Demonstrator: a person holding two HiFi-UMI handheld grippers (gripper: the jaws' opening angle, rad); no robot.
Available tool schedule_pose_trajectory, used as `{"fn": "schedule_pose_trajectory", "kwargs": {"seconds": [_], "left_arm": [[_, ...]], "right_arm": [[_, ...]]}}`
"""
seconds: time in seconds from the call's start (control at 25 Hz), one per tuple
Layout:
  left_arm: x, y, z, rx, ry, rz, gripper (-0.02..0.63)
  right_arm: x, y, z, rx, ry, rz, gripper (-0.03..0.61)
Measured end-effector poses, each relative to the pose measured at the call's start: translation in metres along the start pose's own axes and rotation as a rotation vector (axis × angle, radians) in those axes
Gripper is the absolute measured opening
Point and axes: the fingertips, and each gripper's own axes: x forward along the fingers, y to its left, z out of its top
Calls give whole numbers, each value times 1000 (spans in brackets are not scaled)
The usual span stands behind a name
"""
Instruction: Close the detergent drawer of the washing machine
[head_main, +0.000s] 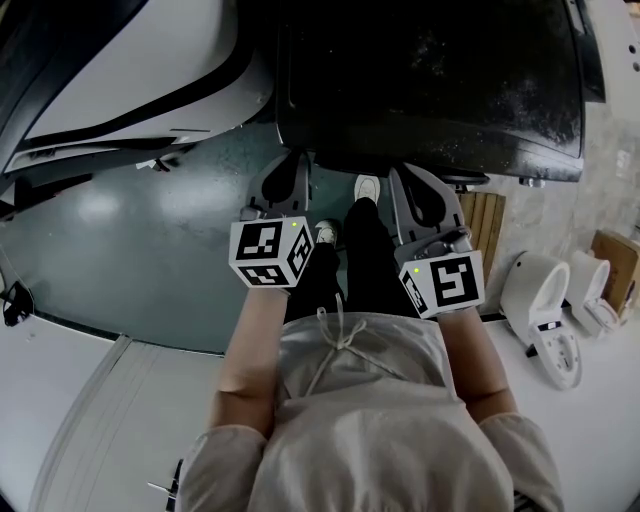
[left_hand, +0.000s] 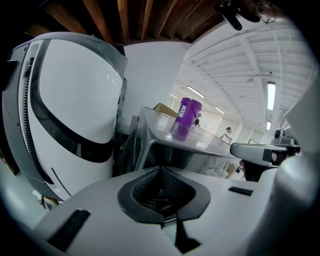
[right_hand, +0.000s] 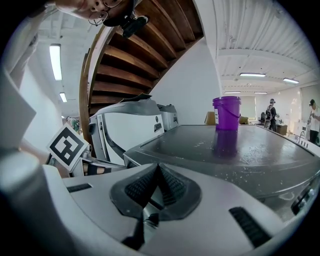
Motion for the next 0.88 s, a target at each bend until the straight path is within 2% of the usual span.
{"fn": "schedule_pose_trajectory", "kwargs": {"seconds": [0.36, 0.56, 0.88], "left_arm": [[-8, -3, -1, 73, 6, -15, 18], [-40, -25, 4, 151, -9, -78, 18], [-121, -61, 63, 271, -140, -160, 18]], "right_arm": [[-16, 15, 5, 2, -12, 15, 6], [-36, 22, 13, -5, -36, 1, 6], [-75, 45, 46, -6, -125, -13, 6]]}}
